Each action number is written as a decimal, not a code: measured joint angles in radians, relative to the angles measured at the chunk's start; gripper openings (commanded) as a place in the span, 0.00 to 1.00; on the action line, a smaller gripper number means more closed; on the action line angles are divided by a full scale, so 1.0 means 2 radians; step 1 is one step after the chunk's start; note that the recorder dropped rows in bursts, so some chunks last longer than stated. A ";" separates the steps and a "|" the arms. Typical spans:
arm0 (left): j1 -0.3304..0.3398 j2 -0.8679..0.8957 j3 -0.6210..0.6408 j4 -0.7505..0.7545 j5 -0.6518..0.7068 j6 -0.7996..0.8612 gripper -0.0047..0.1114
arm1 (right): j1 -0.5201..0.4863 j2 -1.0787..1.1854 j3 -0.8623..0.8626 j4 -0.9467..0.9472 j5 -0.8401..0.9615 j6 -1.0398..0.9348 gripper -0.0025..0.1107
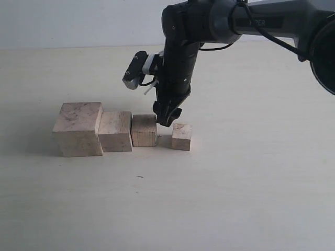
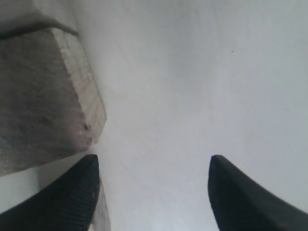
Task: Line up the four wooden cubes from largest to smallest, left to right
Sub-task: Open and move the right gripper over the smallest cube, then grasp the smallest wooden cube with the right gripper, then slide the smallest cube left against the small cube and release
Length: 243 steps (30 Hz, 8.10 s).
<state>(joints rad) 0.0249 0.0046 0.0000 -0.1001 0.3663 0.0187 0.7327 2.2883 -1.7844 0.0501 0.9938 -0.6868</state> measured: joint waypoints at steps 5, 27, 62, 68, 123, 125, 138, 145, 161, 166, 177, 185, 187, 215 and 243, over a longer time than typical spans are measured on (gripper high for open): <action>0.000 0.000 0.000 0.000 0.000 0.000 0.04 | 0.000 0.000 0.000 0.021 -0.003 0.000 0.57; 0.000 0.000 0.000 0.000 0.000 0.000 0.04 | -0.011 -0.101 0.000 -0.036 0.066 0.071 0.57; 0.000 0.000 0.000 0.000 0.000 0.000 0.04 | -0.016 -0.129 0.145 0.064 0.004 -0.078 0.57; 0.000 0.000 0.000 0.000 0.000 0.000 0.04 | -0.016 -0.129 0.145 0.064 -0.012 -0.083 0.57; 0.000 0.000 0.000 0.000 0.000 0.000 0.04 | -0.016 -0.088 0.179 0.065 -0.060 -0.087 0.57; 0.000 0.000 0.000 0.000 0.000 0.000 0.04 | -0.016 -0.088 0.185 0.064 -0.065 -0.087 0.57; 0.000 0.000 0.000 0.000 0.000 0.000 0.04 | -0.016 -0.088 0.187 0.063 -0.075 -0.087 0.02; 0.000 0.000 0.000 0.000 0.000 0.000 0.04 | -0.016 -0.088 0.187 0.063 -0.096 -0.140 0.02; 0.000 0.000 0.000 0.000 0.000 0.000 0.04 | -0.016 -0.088 0.187 0.144 -0.133 -0.303 0.02; 0.000 0.000 0.000 0.000 0.000 0.000 0.04 | -0.016 -0.087 0.187 0.148 -0.133 -0.303 0.02; 0.000 0.000 0.000 0.000 0.000 0.000 0.04 | -0.016 -0.071 0.186 0.158 -0.132 -0.298 0.02; 0.000 0.000 0.000 0.000 0.000 0.000 0.04 | -0.016 -0.070 0.186 0.161 -0.134 -0.272 0.02; 0.000 0.000 0.000 0.000 0.000 0.000 0.04 | -0.016 -0.070 0.186 0.161 -0.134 -0.270 0.02; 0.000 0.000 0.000 0.000 0.000 0.000 0.04 | -0.016 -0.065 0.186 0.170 -0.149 -0.268 0.61; 0.000 0.000 0.000 0.000 0.000 0.000 0.04 | -0.016 -0.118 0.188 0.002 -0.112 0.070 0.49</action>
<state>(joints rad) 0.0249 0.0046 0.0000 -0.1001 0.3663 0.0187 0.7008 2.0523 -1.4088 0.0543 0.7706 -0.5469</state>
